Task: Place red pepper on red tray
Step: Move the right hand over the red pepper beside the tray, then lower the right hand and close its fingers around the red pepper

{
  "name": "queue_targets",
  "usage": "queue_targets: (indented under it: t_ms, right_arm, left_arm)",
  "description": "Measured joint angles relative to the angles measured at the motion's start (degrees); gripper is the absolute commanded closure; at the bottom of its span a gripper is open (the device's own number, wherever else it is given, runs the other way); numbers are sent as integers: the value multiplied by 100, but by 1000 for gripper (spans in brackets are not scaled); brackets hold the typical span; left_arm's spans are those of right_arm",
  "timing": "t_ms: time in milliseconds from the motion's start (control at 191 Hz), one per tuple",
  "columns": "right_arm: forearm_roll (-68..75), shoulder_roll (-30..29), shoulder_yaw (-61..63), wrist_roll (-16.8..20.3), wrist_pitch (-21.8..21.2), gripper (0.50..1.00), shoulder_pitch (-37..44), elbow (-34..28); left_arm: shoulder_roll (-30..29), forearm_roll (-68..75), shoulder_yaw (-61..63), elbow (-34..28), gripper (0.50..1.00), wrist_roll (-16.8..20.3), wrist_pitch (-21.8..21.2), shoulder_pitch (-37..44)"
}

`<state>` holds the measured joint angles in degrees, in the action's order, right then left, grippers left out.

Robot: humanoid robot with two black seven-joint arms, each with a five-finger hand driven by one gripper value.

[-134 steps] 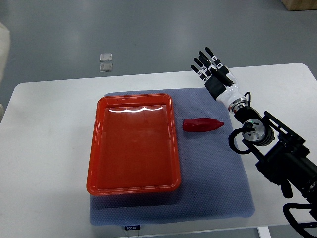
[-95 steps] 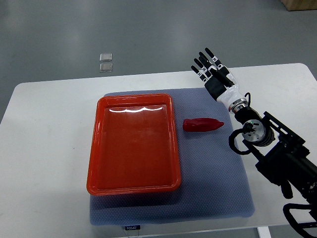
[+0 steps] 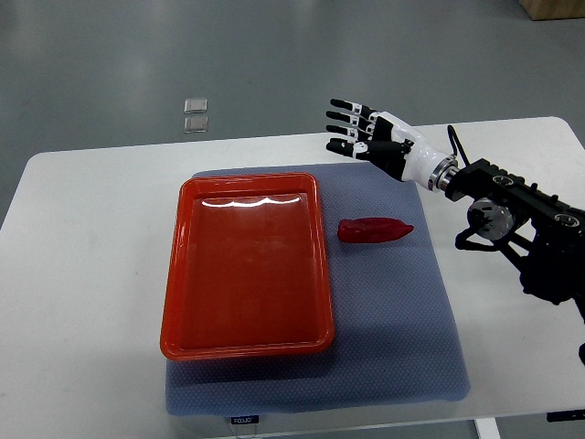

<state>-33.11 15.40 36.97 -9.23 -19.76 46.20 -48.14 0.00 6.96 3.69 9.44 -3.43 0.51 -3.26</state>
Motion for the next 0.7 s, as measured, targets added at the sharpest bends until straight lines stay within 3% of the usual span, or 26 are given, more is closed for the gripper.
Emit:
queue_targets:
  t_ms: [157, 335, 702]
  right_arm:
    - [-628, 624, -2507, 219, -178, 585, 1280, -237]
    - [-1091, 769, -4555, 346, -204, 585, 2559, -506]
    - [-1767, 796, -5130, 478, -42, 587, 2937, -685]
  left_arm:
    - [0, 0, 10, 19, 500, 0, 9, 0]
    - [0, 4, 31, 60, 500, 0, 21, 0]
    - [0, 9, 28, 58, 500, 0, 21, 0]
